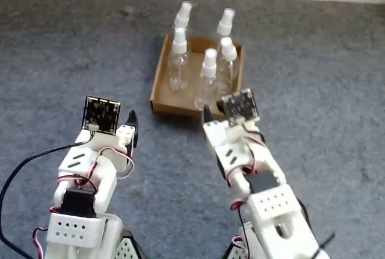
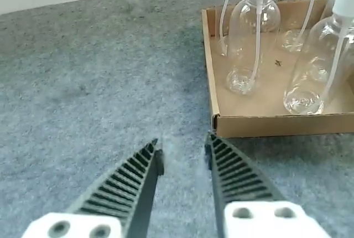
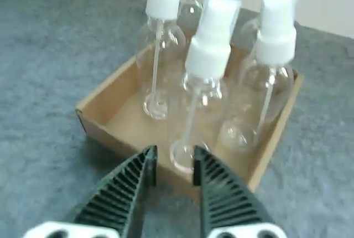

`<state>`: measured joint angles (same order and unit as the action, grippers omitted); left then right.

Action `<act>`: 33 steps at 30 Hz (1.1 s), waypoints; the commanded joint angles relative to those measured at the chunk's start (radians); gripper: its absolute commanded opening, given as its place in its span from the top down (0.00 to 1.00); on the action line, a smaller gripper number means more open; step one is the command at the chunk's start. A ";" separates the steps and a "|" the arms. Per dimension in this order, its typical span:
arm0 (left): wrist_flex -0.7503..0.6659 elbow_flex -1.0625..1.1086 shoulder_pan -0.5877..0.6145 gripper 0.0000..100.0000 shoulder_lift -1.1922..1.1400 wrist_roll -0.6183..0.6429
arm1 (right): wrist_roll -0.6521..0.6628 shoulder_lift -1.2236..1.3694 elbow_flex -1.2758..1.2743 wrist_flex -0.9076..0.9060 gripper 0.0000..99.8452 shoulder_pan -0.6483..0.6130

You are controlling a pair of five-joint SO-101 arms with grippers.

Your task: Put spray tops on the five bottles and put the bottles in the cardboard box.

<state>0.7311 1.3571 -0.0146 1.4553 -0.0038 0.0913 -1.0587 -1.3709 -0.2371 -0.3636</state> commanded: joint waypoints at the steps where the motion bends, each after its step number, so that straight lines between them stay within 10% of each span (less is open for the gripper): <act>1: -0.025 -0.004 -0.019 0.91 0.010 -0.002 | 0.008 -0.194 -0.059 -0.127 0.98 0.042; 14: 0.038 -0.005 0.059 0.91 0.117 -0.003 | 0.107 -0.789 -0.375 -0.562 0.98 0.137; 21: 0.316 -0.016 0.104 0.91 0.383 -0.003 | 0.370 -0.762 -0.407 -0.704 0.98 0.137; 33: 0.275 0.338 0.140 0.98 0.363 -0.003 | 0.385 -0.760 -0.407 -1.015 0.98 0.199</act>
<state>1.0303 1.6686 0.0821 1.8082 -0.0038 0.4672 -1.8121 -1.6701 -1.2252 -0.2240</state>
